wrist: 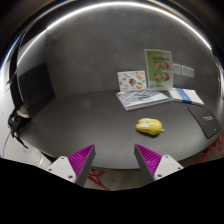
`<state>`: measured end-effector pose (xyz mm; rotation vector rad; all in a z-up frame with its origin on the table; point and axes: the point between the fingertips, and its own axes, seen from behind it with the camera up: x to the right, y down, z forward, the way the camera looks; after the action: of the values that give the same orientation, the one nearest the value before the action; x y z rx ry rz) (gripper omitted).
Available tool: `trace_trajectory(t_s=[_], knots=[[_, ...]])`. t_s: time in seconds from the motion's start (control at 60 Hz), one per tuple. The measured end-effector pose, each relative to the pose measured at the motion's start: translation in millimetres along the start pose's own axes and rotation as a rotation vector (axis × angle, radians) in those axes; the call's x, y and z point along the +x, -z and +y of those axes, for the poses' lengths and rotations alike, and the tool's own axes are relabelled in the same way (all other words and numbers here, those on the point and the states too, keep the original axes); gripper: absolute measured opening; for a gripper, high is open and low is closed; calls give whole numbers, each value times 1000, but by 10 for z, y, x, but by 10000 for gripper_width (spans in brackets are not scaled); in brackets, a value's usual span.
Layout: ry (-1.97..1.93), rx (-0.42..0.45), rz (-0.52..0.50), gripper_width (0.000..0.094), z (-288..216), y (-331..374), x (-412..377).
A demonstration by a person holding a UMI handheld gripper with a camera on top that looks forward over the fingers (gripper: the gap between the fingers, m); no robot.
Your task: Arrange mouse
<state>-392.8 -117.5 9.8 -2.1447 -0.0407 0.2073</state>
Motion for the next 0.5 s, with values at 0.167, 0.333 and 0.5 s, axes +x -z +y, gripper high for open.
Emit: trace_trajectory(t_s=[0.167,0.333,0.5], knots=[[44,-19,63,825,-205,72,784],[111,-33,74,826,-314,-204,1429],[143,-67,-6,817,-460,-540,1611]])
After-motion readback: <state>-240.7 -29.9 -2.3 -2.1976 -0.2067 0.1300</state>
